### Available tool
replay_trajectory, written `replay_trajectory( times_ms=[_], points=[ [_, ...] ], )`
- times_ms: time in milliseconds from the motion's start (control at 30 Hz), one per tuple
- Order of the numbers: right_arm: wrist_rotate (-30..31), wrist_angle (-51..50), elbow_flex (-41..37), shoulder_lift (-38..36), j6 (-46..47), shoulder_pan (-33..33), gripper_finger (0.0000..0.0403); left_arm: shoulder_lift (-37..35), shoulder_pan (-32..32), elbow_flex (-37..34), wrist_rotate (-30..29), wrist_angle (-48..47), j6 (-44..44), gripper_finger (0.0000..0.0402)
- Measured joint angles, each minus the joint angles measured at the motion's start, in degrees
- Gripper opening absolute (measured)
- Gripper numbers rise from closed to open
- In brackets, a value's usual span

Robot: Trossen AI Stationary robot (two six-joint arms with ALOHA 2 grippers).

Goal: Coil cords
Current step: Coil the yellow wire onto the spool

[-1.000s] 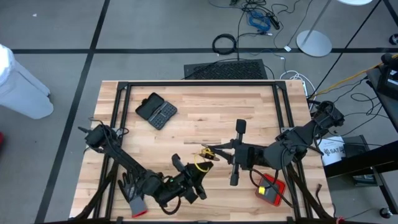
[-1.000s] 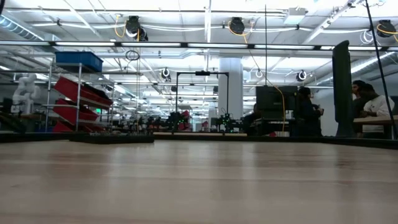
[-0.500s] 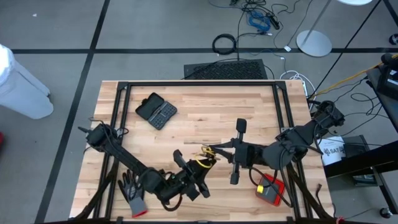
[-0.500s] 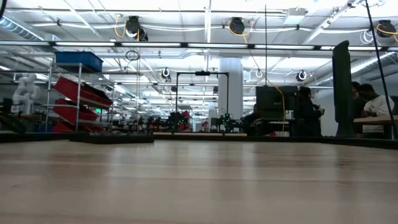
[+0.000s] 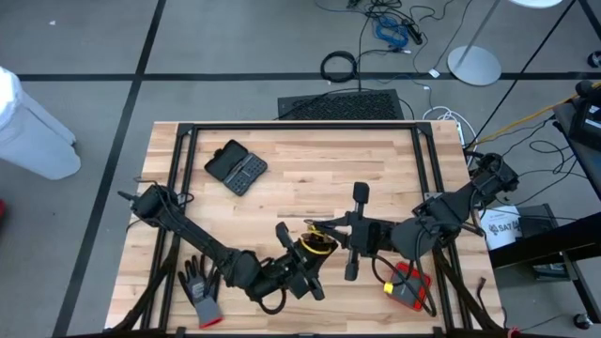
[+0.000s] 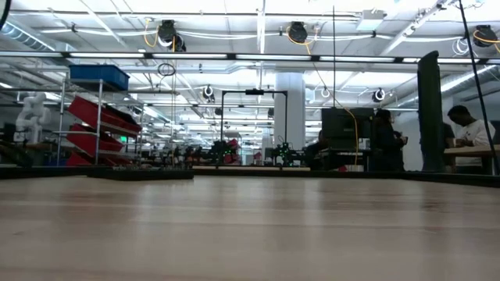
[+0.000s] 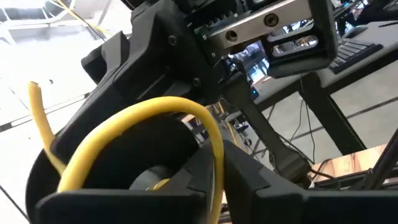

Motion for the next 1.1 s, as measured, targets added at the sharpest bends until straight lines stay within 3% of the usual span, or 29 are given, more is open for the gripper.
replay_trajectory(
  times_ms=[233, 400, 600, 833, 1100],
  points=[
    [0.08, 0.28, 0.00, 0.07, -0.02, -0.01, 0.0000, 0.00, 0.03, 0.02, 0.29, 0.00, -1.60, 0.0109],
    [0.03, 0.08, 0.00, 0.07, 0.41, -0.02, 0.0000, 0.00, 0.09, 0.02, 1.93, 0.02, -4.63, 0.0137],
    [-0.62, -0.17, 0.00, 0.08, 0.41, 0.09, 0.0000, 0.00, -0.72, 0.02, 1.70, -0.93, -4.28, 0.0141],
    [-0.49, -1.43, -0.02, 0.20, 0.45, 0.48, 0.0000, 0.00, -3.23, 0.02, -7.83, -2.57, 2.69, 0.0141],
    [-0.93, -2.21, -0.03, 0.20, 0.92, 0.66, 0.0000, -0.13, -6.19, 0.04, -8.98, -2.44, 6.19, 0.0142]
  ],
)
